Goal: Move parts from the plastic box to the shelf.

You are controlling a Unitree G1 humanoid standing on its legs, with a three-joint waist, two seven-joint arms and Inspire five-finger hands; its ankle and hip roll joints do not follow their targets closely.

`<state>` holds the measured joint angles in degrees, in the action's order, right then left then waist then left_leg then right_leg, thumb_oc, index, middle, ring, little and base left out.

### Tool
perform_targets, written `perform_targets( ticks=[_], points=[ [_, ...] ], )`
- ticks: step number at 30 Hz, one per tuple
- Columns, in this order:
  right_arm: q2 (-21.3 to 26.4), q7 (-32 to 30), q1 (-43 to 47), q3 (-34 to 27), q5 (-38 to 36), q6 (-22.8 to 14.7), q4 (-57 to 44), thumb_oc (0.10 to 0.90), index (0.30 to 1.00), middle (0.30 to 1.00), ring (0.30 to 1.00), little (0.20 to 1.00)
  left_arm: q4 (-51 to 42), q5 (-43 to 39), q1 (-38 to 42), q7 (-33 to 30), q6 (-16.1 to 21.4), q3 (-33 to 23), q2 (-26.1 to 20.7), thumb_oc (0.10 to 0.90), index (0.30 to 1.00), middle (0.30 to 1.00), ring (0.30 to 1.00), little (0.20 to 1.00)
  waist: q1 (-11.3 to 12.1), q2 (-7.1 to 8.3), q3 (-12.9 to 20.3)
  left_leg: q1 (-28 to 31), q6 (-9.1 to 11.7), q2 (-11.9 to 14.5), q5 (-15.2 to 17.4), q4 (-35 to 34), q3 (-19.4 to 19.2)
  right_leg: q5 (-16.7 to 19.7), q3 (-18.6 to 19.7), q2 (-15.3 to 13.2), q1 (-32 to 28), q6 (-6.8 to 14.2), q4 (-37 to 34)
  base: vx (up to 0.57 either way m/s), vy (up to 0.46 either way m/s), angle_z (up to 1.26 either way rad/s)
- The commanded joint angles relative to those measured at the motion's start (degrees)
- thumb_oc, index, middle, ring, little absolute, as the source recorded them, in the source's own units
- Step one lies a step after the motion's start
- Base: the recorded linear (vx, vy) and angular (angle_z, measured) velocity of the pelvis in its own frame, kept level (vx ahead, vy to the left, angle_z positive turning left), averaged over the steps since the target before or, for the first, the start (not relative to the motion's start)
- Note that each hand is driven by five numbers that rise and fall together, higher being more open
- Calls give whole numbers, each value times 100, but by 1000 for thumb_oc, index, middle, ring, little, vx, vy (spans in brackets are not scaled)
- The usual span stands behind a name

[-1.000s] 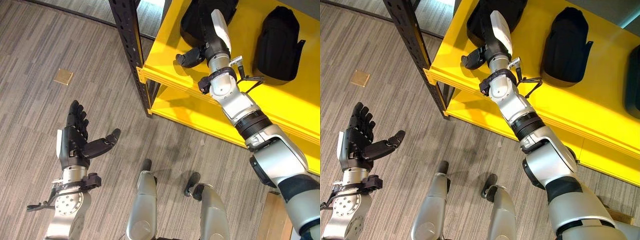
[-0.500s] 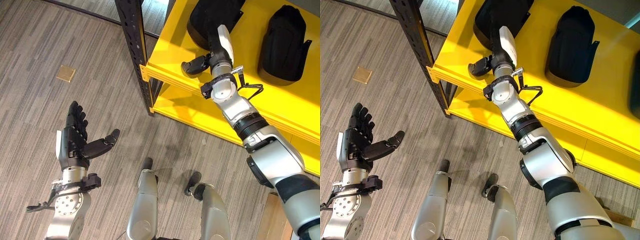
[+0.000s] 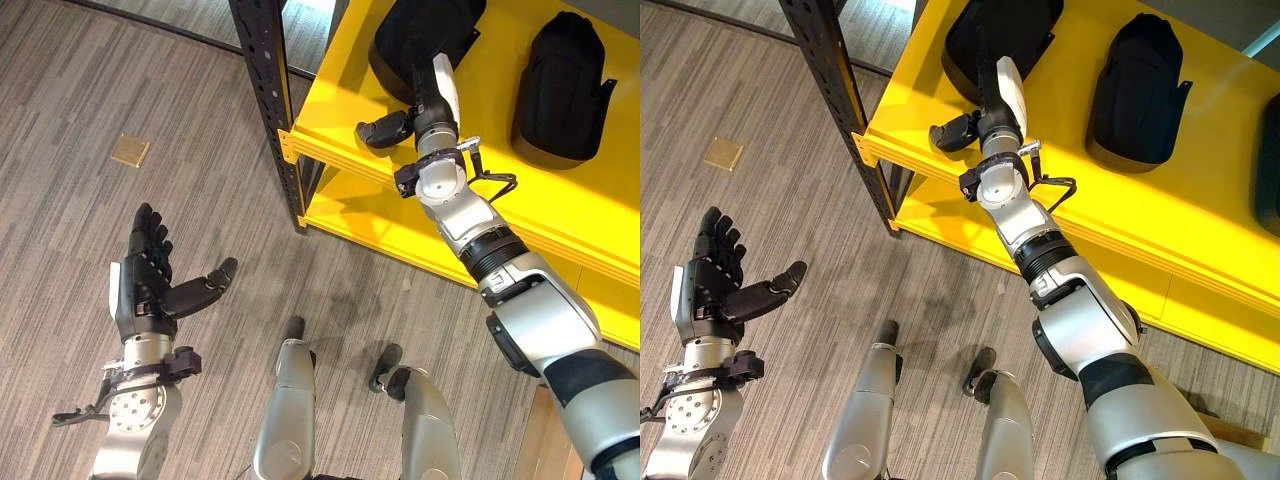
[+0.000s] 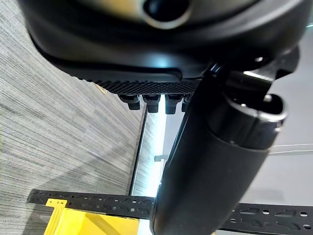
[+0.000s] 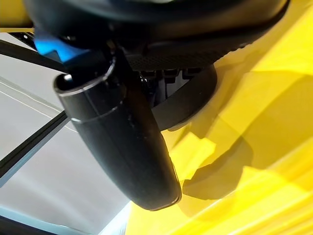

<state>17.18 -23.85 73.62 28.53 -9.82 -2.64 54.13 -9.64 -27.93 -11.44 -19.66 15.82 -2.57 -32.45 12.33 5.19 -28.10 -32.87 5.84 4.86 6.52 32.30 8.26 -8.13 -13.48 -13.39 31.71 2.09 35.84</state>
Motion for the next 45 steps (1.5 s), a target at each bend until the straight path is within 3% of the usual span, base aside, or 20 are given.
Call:
perform_targets(
  ticks=[1, 15, 45],
  points=[
    [-207, 122, 333, 105, -171, -366, -308, 900, 1000, 1000, 1000, 1000, -692, 85, -254, -55, 526, -416, -214, 900, 1000, 1000, 1000, 1000, -49, 125, 293, -294, -303, -2, -231, -133, 53, 35, 299, -59, -375, 351, -91, 0, 0, 0],
    [37, 290, 119, 209, -78, -340, -508, 900, 1000, 1000, 1000, 1000, -659, 99, -222, -16, 480, -434, -186, 900, 1000, 1000, 1000, 1000, -117, 225, 358, -156, -293, 41, -226, -205, 39, 40, 316, -47, -456, 347, -144, -1, -1, -1],
    [325, 398, -318, 58, -51, -338, -897, 900, 1000, 1000, 1000, 1000, -566, 130, -178, 43, 392, -434, -112, 900, 1000, 1000, 1000, 1000, -251, 247, 458, 29, -254, 102, -236, -280, -11, 13, 345, -17, -566, 338, -159, -1, -1, 0]
  ],
)
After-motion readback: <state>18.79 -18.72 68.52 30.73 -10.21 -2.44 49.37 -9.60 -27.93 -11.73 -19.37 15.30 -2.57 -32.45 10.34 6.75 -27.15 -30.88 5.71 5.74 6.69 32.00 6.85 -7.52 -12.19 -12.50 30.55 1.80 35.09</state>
